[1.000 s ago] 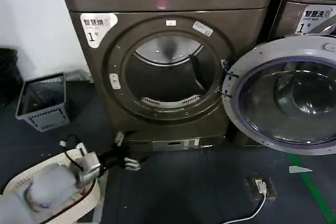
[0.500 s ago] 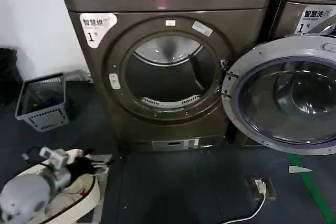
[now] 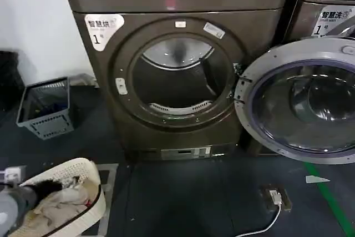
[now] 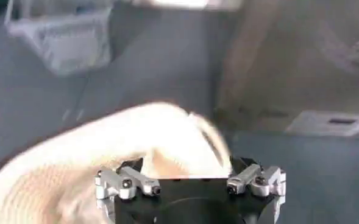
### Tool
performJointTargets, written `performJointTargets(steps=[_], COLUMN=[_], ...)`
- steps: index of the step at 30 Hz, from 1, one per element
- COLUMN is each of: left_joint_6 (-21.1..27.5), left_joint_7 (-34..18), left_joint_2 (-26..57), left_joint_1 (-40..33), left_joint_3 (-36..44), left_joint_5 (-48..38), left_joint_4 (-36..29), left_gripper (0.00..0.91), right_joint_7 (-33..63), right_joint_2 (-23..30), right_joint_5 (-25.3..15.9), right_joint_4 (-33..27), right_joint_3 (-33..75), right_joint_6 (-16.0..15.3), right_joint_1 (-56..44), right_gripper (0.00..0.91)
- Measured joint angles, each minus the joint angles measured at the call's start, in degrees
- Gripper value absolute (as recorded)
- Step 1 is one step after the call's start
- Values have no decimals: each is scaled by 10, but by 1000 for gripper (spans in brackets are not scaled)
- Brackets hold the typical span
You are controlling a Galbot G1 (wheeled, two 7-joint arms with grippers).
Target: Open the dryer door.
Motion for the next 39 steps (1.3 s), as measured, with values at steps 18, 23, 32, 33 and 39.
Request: performJointTargets(steps=[18, 23, 32, 33, 39], left_joint_6=[-1, -1, -1, -1, -1], left_joint_7=[-159, -161, -162, -162, -162], left_joint_2=[79, 83, 88, 88, 89], left_joint_1=[16, 16, 17, 17, 18], left_joint_3=[23, 23, 22, 22, 22], left_joint_5=[-223, -236, -236, -237, -237], left_joint_4=[39, 42, 47, 47, 48], left_gripper=[907, 907, 907, 907, 907], right_joint_7=[11, 10, 10, 9, 9], right_joint_2=[11, 12, 13, 14, 19], right_joint_5=[36, 40, 50, 50, 49], right_joint_4=[-10, -9, -12, -13, -14], right_joint_3=[2, 2, 2, 1, 1], right_joint_6=[28, 34, 37, 37, 40], right_joint_1=[1, 2, 2, 2, 2], right_gripper=[907, 907, 907, 907, 907])
